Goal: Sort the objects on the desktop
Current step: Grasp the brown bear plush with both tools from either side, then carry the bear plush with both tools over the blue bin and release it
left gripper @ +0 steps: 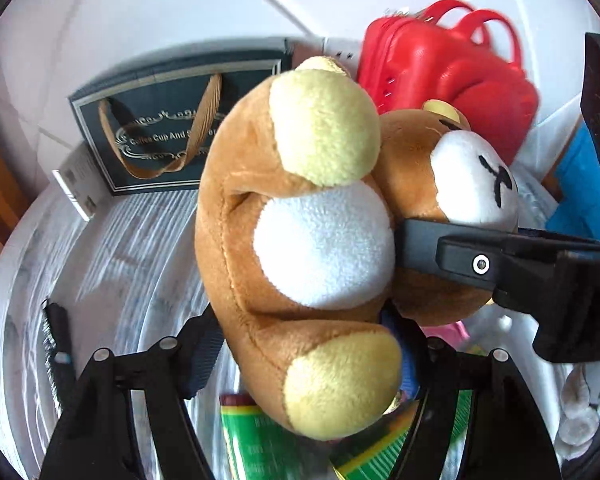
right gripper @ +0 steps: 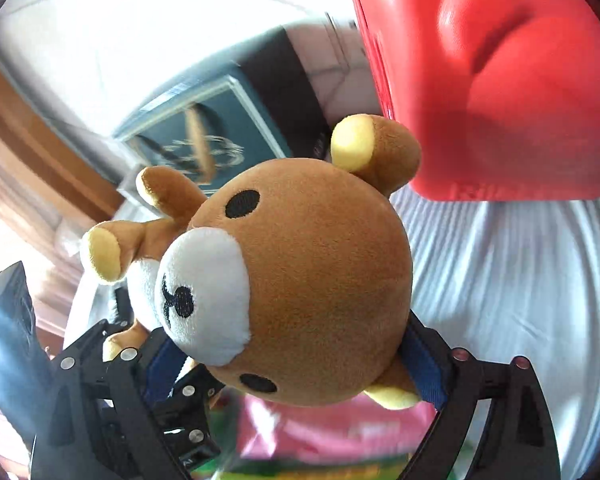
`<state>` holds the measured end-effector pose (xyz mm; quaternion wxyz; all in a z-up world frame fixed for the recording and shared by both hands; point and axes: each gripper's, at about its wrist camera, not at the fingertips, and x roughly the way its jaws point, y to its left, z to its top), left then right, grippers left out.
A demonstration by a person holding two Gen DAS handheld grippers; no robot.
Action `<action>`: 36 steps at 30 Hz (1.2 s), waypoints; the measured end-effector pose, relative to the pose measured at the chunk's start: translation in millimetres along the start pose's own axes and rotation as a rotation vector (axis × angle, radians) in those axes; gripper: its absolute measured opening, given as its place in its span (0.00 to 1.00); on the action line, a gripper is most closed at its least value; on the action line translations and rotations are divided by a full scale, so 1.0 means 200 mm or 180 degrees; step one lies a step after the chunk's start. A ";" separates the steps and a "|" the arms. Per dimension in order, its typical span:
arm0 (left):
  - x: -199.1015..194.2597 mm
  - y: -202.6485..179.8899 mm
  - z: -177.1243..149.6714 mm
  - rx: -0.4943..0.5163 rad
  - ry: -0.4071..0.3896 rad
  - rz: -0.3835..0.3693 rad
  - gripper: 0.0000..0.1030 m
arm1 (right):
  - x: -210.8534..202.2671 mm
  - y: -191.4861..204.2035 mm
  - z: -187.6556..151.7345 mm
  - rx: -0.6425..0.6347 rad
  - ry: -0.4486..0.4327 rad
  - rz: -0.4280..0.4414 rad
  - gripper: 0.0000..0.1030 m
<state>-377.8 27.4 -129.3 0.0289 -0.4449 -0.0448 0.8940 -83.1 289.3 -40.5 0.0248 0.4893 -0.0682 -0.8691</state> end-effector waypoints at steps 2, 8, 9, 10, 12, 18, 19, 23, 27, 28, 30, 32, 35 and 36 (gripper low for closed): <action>-0.13 -0.04 -0.06 -0.0002 -0.0060 -0.0010 0.68 | -0.14 0.06 -0.08 -0.0052 -0.0039 -0.0045 0.91; -0.49 -0.22 -0.27 -0.0040 -0.0169 -0.0102 0.68 | -0.51 0.18 -0.37 -0.0103 -0.0142 -0.0107 0.91; -0.56 -0.23 -0.31 -0.0030 -0.0195 -0.0137 0.68 | -0.57 0.19 -0.41 -0.0116 -0.0165 -0.0126 0.91; -0.61 -0.26 -0.35 -0.0005 -0.0221 -0.0172 0.68 | -0.65 0.21 -0.48 -0.0121 -0.0205 -0.0147 0.91; -0.72 -0.31 -0.43 0.0040 -0.0277 -0.0242 0.68 | -0.77 0.23 -0.57 -0.0148 -0.0278 -0.0193 0.91; -1.00 -0.55 -0.53 0.0285 -0.0483 -0.0389 0.68 | -1.16 0.22 -0.82 -0.0130 -0.0568 -0.0329 0.91; -1.04 -0.60 -0.53 0.0324 -0.0518 -0.0419 0.68 | -1.21 0.21 -0.84 -0.0124 -0.0591 -0.0331 0.91; -1.20 -0.80 -0.54 0.0464 -0.0688 -0.0502 0.68 | -1.43 0.15 -0.92 -0.0090 -0.0786 -0.0412 0.91; -1.36 -1.01 -0.53 0.0605 -0.0894 -0.0589 0.68 | -1.68 0.08 -0.98 -0.0085 -0.0992 -0.0465 0.91; -1.39 -1.07 -0.52 0.0641 -0.0932 -0.0608 0.68 | -1.74 0.06 -1.00 -0.0084 -0.1042 -0.0475 0.91; -1.46 -1.21 -0.52 0.0722 -0.1017 -0.0645 0.68 | -1.86 0.00 -1.02 -0.0072 -0.1123 -0.0499 0.91; -1.50 -1.34 -0.51 0.0817 -0.1080 -0.0675 0.68 | -1.99 -0.08 -1.05 -0.0033 -0.1221 -0.0519 0.91; -1.56 -1.59 -0.48 0.0965 -0.1138 -0.0759 0.68 | -2.16 -0.22 -1.08 0.0046 -0.1321 -0.0548 0.91; -1.59 -1.69 -0.46 0.1025 -0.1134 -0.0784 0.68 | -2.23 -0.29 -1.09 0.0078 -0.1369 -0.0576 0.91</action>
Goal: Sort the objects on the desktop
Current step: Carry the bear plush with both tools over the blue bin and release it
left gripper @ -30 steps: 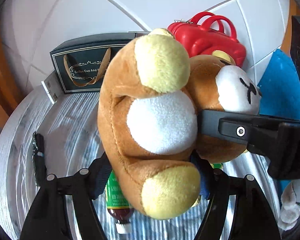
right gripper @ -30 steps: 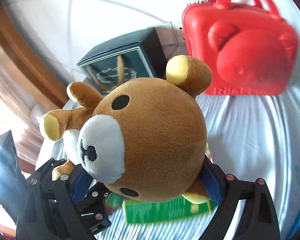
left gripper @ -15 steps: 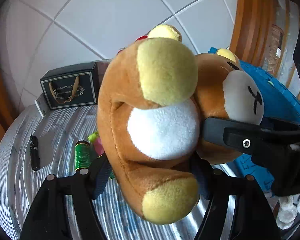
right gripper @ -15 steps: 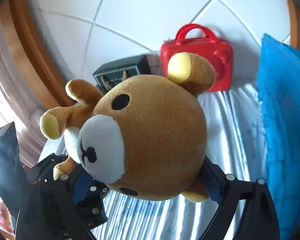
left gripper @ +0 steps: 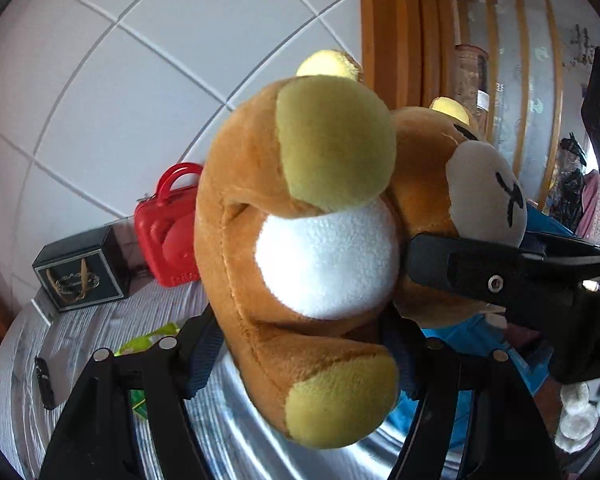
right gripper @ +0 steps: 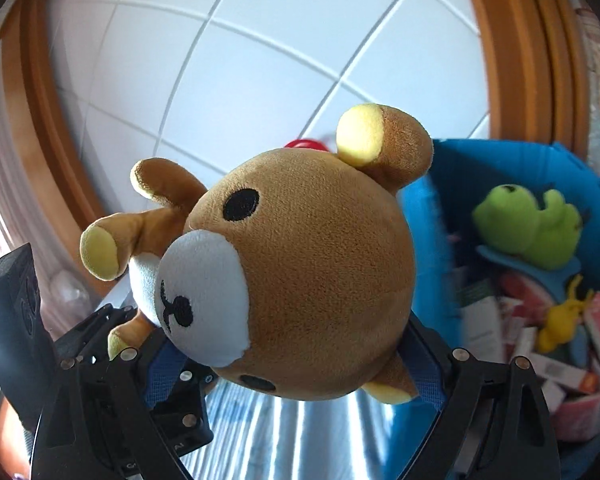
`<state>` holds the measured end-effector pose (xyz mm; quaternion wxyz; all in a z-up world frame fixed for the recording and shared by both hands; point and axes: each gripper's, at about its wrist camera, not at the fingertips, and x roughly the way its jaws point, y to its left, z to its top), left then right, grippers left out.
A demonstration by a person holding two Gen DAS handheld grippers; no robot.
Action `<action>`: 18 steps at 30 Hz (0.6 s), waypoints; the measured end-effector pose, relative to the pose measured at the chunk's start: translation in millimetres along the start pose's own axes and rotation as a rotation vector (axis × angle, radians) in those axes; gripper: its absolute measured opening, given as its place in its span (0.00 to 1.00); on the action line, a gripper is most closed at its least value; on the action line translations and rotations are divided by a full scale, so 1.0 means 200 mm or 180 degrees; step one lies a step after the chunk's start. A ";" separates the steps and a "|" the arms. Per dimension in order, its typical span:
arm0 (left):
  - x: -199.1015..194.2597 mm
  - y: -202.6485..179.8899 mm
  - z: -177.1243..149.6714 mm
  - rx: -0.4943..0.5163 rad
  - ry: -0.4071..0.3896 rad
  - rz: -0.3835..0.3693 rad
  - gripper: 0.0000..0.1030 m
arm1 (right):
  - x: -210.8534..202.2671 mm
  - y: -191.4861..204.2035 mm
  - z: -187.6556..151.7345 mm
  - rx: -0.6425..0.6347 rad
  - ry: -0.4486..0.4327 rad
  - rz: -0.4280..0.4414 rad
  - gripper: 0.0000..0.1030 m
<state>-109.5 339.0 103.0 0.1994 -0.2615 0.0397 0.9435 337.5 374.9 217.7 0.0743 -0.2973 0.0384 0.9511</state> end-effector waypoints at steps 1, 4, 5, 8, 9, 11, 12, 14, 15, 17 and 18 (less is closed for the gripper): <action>0.01 -0.08 0.04 0.0045 0.0007 -0.0025 0.68 | -0.05 -0.07 0.01 0.0031 -0.0030 -0.0030 0.91; 0.08 -0.36 0.18 0.0220 0.0024 -0.0101 0.68 | -0.18 -0.30 0.07 0.0135 -0.0089 -0.0100 0.91; 0.11 -0.44 0.22 0.0249 0.0046 -0.0137 0.68 | -0.21 -0.40 0.10 0.0201 -0.0088 -0.0124 0.91; 0.24 -0.67 0.33 0.0311 0.0198 -0.0285 0.68 | -0.29 -0.65 0.16 0.0332 -0.0075 -0.0211 0.91; 0.29 -0.75 0.36 0.0323 0.0273 -0.0327 0.68 | -0.30 -0.72 0.16 0.0370 -0.0053 -0.0239 0.91; 0.39 -0.89 0.39 0.0372 0.0415 -0.0374 0.68 | -0.33 -0.89 0.18 0.0450 0.0001 -0.0326 0.91; 0.45 -0.95 0.41 0.0394 0.0483 -0.0389 0.68 | -0.34 -0.95 0.17 0.0477 0.0033 -0.0345 0.91; 0.55 -1.07 0.42 0.0478 0.0627 -0.0411 0.68 | -0.35 -1.10 0.17 0.0565 0.0103 -0.0374 0.91; 0.60 -1.12 0.41 0.0511 0.0724 -0.0430 0.68 | -0.33 -1.17 0.16 0.0610 0.0153 -0.0385 0.91; 0.69 -1.19 0.41 0.0523 0.0921 -0.0459 0.68 | -0.33 -1.28 0.13 0.0710 0.0295 -0.0374 0.91; 0.73 -1.21 0.40 0.0532 0.0998 -0.0458 0.68 | -0.32 -1.32 0.12 0.0743 0.0350 -0.0368 0.92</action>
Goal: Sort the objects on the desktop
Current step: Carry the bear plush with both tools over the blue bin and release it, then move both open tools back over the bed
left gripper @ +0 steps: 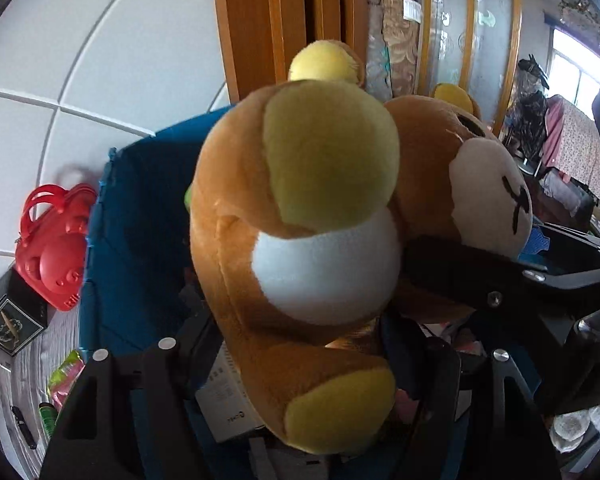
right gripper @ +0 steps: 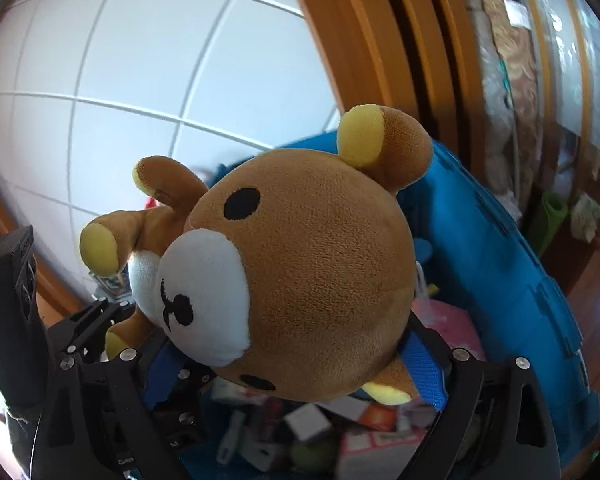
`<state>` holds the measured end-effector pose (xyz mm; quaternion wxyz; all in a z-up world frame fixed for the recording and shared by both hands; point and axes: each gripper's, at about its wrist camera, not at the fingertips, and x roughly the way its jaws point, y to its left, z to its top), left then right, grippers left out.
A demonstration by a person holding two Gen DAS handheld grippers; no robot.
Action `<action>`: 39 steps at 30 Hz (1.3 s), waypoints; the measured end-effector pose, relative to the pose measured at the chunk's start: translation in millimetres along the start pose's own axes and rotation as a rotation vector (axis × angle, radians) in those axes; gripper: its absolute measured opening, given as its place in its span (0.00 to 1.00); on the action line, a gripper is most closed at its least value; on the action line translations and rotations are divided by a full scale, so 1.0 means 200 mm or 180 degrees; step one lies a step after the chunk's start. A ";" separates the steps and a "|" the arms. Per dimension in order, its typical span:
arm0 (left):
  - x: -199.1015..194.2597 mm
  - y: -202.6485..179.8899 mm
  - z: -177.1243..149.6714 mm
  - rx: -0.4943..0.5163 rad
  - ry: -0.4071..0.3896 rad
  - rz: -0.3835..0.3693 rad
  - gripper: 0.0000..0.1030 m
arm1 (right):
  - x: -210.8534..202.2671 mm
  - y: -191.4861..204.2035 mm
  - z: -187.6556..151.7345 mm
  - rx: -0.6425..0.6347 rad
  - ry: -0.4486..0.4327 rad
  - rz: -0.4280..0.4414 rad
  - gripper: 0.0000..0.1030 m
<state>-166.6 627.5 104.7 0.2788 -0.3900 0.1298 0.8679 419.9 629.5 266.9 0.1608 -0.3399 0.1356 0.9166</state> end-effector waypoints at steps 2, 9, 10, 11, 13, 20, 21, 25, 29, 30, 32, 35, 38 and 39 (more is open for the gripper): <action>0.08 -0.04 0.02 -0.0015 0.0166 -0.0008 0.69 | 0.04 -0.08 -0.01 0.0055 0.0131 -0.0001 0.92; 0.18 -0.05 0.04 -0.0168 0.0486 -0.0060 0.70 | 0.11 -0.22 -0.05 0.0350 0.0455 0.0109 0.93; 0.18 -0.06 0.03 -0.0170 0.0505 -0.0022 0.70 | 0.12 -0.23 -0.05 0.0368 0.0470 0.0099 0.95; 0.19 -0.06 0.02 -0.0161 0.0530 0.0019 0.70 | 0.11 -0.22 -0.06 0.0371 0.0471 0.0074 0.95; 0.20 0.00 0.00 -0.0214 0.0581 -0.0002 0.70 | 0.09 -0.21 -0.05 0.0358 0.0448 0.0036 0.99; 0.10 0.06 -0.08 -0.0222 0.0416 0.0133 0.70 | 0.11 -0.27 -0.03 0.0451 0.0427 -0.0017 1.00; 0.09 0.08 -0.08 -0.0223 0.0380 0.0155 0.70 | 0.11 -0.27 -0.03 0.0458 0.0407 -0.0034 1.00; 0.01 0.15 -0.08 -0.0277 0.0181 0.0217 0.70 | 0.13 -0.29 -0.01 0.0486 0.0374 -0.0087 1.00; -0.11 0.18 -0.08 -0.0200 -0.0047 0.0421 0.70 | 0.12 -0.25 -0.01 0.0429 0.0307 -0.0143 1.00; -0.14 0.21 -0.08 -0.0218 -0.0093 0.0439 0.70 | 0.11 -0.24 -0.01 0.0408 0.0280 -0.0174 1.00; -0.18 0.26 -0.08 -0.0273 -0.0148 0.0438 0.71 | 0.09 -0.20 0.00 0.0348 0.0207 -0.0235 1.00; -0.25 0.35 -0.11 -0.0369 -0.0236 0.0463 0.71 | 0.06 -0.11 0.01 0.0212 0.0110 -0.0321 1.00; -0.34 0.45 -0.14 -0.0471 -0.0335 0.0449 0.71 | 0.04 -0.01 0.02 0.0100 0.0019 -0.0405 1.00; -0.36 0.50 -0.16 -0.0503 -0.0376 0.0460 0.71 | 0.04 0.03 0.02 0.0071 0.0002 -0.0407 1.00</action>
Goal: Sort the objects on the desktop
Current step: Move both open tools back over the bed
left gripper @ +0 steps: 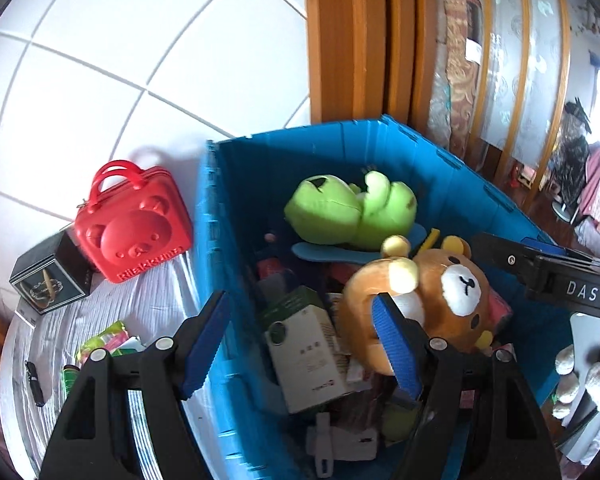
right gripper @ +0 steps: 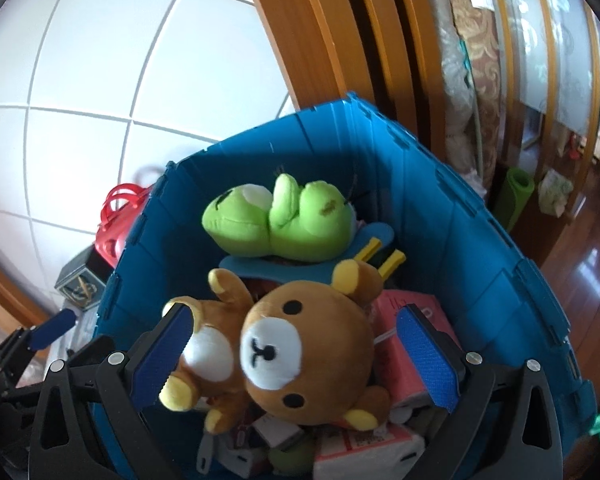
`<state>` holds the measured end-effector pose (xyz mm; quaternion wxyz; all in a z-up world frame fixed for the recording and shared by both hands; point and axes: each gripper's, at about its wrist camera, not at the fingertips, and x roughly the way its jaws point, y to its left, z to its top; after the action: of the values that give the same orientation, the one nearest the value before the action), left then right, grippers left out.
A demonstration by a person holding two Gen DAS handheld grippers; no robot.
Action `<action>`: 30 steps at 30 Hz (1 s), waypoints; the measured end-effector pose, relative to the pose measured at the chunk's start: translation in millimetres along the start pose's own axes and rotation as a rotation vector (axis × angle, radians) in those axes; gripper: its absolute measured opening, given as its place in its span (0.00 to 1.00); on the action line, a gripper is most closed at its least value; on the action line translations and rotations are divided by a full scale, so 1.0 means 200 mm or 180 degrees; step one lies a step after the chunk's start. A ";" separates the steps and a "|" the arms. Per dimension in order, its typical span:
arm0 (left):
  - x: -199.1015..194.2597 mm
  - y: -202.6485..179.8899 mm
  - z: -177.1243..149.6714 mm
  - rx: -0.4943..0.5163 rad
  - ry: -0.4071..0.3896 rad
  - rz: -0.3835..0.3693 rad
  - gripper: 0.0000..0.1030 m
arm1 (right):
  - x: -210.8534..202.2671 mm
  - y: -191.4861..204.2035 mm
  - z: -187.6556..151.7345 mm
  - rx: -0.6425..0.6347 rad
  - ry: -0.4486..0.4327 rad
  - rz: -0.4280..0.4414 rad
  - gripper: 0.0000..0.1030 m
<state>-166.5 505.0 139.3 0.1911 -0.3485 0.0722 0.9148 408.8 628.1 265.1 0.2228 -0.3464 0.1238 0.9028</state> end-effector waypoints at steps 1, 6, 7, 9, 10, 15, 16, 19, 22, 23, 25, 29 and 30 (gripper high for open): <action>-0.03 0.05 -0.01 -0.0032 -0.0048 0.0011 0.71 | -0.01 0.04 0.00 -0.0017 -0.0025 -0.0001 1.00; -0.14 0.38 -0.08 -0.0216 -0.0209 0.0148 0.71 | -0.02 0.28 -0.02 -0.0160 -0.0089 0.0040 1.00; -0.17 0.46 -0.11 -0.0253 -0.0229 0.0197 0.71 | -0.02 0.33 -0.02 -0.0185 -0.0099 0.0045 1.00; -0.20 0.62 -0.16 -0.0323 -0.0252 0.0270 0.71 | -0.03 0.45 -0.04 -0.0247 -0.0140 0.0057 1.00; -0.22 0.71 -0.19 -0.0372 -0.0246 0.0294 0.71 | -0.03 0.54 -0.04 -0.0288 -0.0163 0.0062 1.00; -0.27 1.15 -0.34 -0.0604 -0.0185 0.0437 0.71 | -0.02 0.94 -0.09 -0.0475 -0.0244 0.0102 1.00; -0.28 1.24 -0.37 -0.0658 -0.0174 0.0463 0.71 | -0.01 1.01 -0.10 -0.0515 -0.0259 0.0114 1.00; -0.29 1.52 -0.49 -0.0815 -0.0131 0.0575 0.71 | 0.02 1.28 -0.15 -0.0687 -0.0297 0.0133 1.00; -0.29 1.82 -0.62 -0.0976 -0.0043 0.0731 0.71 | 0.09 1.55 -0.22 -0.0838 -0.0254 0.0233 1.00; -0.29 1.94 -0.67 -0.1039 -0.0005 0.0791 0.71 | 0.12 1.63 -0.23 -0.0870 -0.0240 0.0260 1.00; -0.27 2.14 -0.77 -0.1149 0.0068 0.0931 0.71 | 0.18 1.79 -0.28 -0.0933 -0.0197 0.0329 1.00; -0.21 2.53 -0.97 -0.1202 0.0180 0.1339 0.71 | 0.34 2.09 -0.42 -0.1066 -0.0159 0.0582 1.00; -0.18 2.63 -1.02 -0.1225 0.0245 0.1401 0.71 | 0.39 2.16 -0.46 -0.1100 -0.0149 0.0633 1.00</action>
<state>-227.8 -42.5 10.0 -0.0844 -0.3888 -0.0216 0.9172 198.6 241.4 176.0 0.0726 -0.3445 -0.0047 0.9360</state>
